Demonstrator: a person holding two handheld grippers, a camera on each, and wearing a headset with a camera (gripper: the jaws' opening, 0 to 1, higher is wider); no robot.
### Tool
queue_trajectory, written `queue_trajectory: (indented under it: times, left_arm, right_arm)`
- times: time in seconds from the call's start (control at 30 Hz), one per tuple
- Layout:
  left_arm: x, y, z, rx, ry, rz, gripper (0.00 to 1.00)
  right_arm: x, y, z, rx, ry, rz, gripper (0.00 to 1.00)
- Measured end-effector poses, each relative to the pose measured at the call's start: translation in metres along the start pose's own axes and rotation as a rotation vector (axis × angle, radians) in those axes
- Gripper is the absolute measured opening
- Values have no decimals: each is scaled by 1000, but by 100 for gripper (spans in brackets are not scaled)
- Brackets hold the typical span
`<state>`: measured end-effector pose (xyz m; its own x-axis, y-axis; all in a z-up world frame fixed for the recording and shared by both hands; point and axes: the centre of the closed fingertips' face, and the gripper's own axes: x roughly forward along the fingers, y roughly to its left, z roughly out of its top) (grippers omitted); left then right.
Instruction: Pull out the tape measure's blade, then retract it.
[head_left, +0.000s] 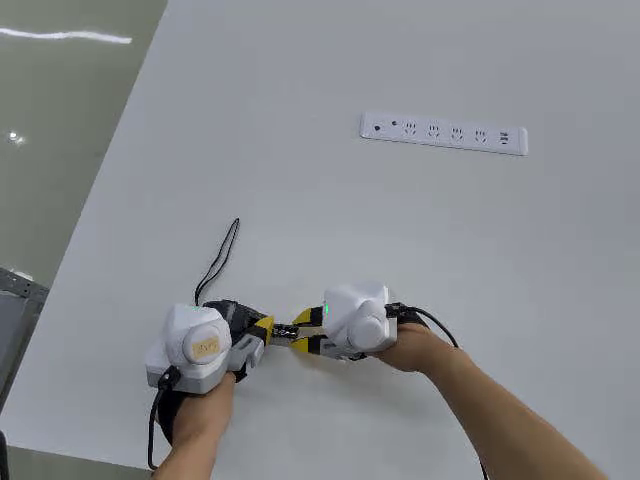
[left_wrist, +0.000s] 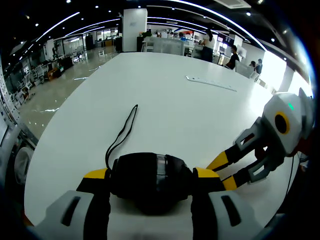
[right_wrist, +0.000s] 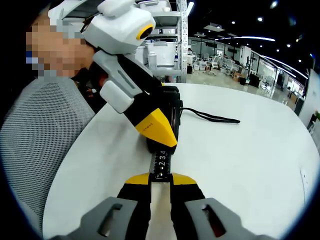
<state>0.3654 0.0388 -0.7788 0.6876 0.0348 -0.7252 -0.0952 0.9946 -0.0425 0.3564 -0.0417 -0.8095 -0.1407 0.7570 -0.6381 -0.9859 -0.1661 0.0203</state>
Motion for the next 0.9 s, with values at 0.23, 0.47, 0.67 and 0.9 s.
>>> queue_trajectory:
  times: [0.23, 0.47, 0.67, 0.9]
  left_arm:
    - [0, -1, 0, -2, 1, -2, 63]
    - [0, -1, 0, -4, 2, -3, 63]
    - [0, -1, -1, -8, 2, -6, 63]
    - [0, 0, 0, -10, 3, -7, 63]
  right_arm:
    - [3, 0, 4, -2, -3, 2, 12]
    - [7, -1, 6, -2, -5, -1, 12]
    - [11, -2, 7, -5, -7, -1, 12]
    - [14, -3, 10, -9, -7, 2, 12]
